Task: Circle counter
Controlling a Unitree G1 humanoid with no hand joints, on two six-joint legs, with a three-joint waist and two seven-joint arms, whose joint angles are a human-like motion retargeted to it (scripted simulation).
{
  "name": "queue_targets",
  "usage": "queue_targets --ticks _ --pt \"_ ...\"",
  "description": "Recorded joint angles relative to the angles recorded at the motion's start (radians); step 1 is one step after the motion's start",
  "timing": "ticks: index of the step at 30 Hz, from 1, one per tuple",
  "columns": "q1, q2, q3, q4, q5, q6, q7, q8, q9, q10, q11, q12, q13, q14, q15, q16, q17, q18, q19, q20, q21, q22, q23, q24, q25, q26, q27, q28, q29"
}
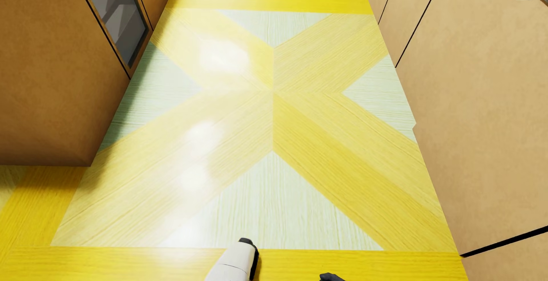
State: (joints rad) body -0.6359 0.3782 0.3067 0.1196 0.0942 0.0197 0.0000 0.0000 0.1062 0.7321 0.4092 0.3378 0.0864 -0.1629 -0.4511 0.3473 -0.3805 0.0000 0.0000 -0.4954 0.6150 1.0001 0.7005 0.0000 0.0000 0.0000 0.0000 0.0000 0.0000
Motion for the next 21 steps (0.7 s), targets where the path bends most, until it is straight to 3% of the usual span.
queue_targets --ticks 1,3,4,5,7,8,11,12,13,14,15,16,18,20,21 --pt "-0.007 -0.001 0.019 -0.003 -0.013 -0.011 0.000 0.000 -0.008 0.061 0.038 0.000 0.017 -0.008 0.079 0.002 0.008 0.000 0.000 0.005 0.020 0.013 0.023 0.000 0.000 0.000 0.000 0.000 0.000" --pt "0.035 -0.054 0.011 -0.042 -0.049 -0.034 0.000 0.000 -0.013 0.160 0.235 -0.012 0.052 -0.066 0.362 0.002 0.020 0.000 0.000 -0.016 0.062 0.042 0.107 0.000 0.000 0.000 0.000 0.000 0.000" --pt "0.083 -0.131 -0.014 -0.061 -0.051 -0.024 0.000 0.000 -0.013 0.172 0.409 -0.020 0.070 -0.104 0.510 -0.002 0.022 0.000 0.000 -0.015 0.073 0.041 0.148 0.000 0.000 0.000 0.000 0.000 0.000" --pt "0.146 -0.234 -0.043 -0.080 -0.053 -0.014 0.000 0.000 -0.006 0.163 0.618 -0.028 0.086 -0.138 0.586 -0.007 0.019 0.000 0.000 -0.011 0.083 0.021 0.173 0.000 0.000 0.000 0.000 0.000 0.000" --pt "0.302 -0.446 -0.137 -0.111 -0.047 0.008 0.000 0.000 0.014 0.104 0.907 -0.048 0.132 -0.186 0.561 -0.010 0.015 0.000 0.000 -0.006 0.060 -0.046 0.178 0.000 0.000 0.000 0.000 0.000 0.000" --pt "0.389 -0.552 -0.190 -0.110 -0.033 0.027 0.000 0.000 0.019 0.048 0.917 -0.063 0.151 -0.192 0.549 -0.009 0.015 0.000 0.000 -0.001 0.054 -0.081 0.179 0.000 0.000 0.000 0.000 0.000 0.000" --pt "0.664 -0.775 -0.341 -0.100 -0.008 0.064 0.000 0.000 0.029 -0.147 0.503 -0.083 0.190 -0.187 0.678 0.006 0.002 0.000 0.000 0.045 0.061 -0.197 0.184 0.000 0.000 0.000 0.000 0.000 0.000" --pt "0.743 -0.818 -0.388 -0.095 -0.016 0.072 0.000 0.000 0.024 -0.195 0.318 -0.097 0.202 -0.206 0.675 0.017 -0.002 0.000 0.000 0.039 0.057 -0.231 0.177 0.000 0.000 0.000 0.000 0.000 0.000" --pt "0.807 -0.859 -0.417 -0.092 -0.022 0.072 0.000 0.000 0.015 -0.224 0.172 -0.114 0.208 -0.231 0.564 0.028 -0.003 0.000 0.000 0.047 0.053 -0.262 0.172 0.000 0.000 0.000 0.000 0.000 0.000" --pt "0.865 -0.890 -0.441 -0.087 -0.030 0.075 0.000 0.000 0.009 -0.235 0.088 -0.132 0.215 -0.255 0.388 0.037 -0.006 0.000 0.000 0.049 0.052 -0.280 0.166 0.000 0.000 0.000 0.000 0.000 0.000" --pt "0.906 -0.910 -0.467 -0.077 -0.046 0.082 0.000 0.000 0.007 -0.230 0.083 -0.151 0.219 -0.266 0.289 0.041 -0.008 0.000 0.000 0.051 0.050 -0.286 0.164 0.000 0.000 0.000 0.000 0.000 0.000" --pt "0.934 -0.930 -0.492 -0.069 -0.053 0.086 0.000 0.000 0.008 -0.209 0.107 -0.161 0.222 -0.252 0.366 0.038 -0.006 0.000 0.000 0.063 0.045 -0.280 0.169 0.000 0.000 0.000 0.000 0.000 0.000" --pt "0.938 -0.988 -0.519 -0.020 -0.020 0.113 0.000 0.000 -0.005 -0.078 0.226 -0.142 0.225 -0.083 0.692 0.019 0.001 0.000 0.000 0.095 0.050 -0.238 0.193 0.000 0.000 0.000 0.000 0.000 0.000" --pt "0.817 -0.927 -0.449 0.016 0.059 0.134 0.000 0.000 -0.025 0.246 0.319 -0.107 0.210 0.185 0.720 0.006 0.009 0.000 0.000 0.074 0.074 -0.171 0.230 0.000 0.000 0.000 0.000 0.000 0.000" --pt "0.706 -0.865 -0.412 0.037 0.100 0.138 0.000 0.000 -0.031 0.438 0.319 -0.086 0.199 0.184 0.674 0.007 0.018 0.000 0.000 0.061 0.049 -0.163 0.238 0.000 0.000 0.000 0.000 0.000 0.000"
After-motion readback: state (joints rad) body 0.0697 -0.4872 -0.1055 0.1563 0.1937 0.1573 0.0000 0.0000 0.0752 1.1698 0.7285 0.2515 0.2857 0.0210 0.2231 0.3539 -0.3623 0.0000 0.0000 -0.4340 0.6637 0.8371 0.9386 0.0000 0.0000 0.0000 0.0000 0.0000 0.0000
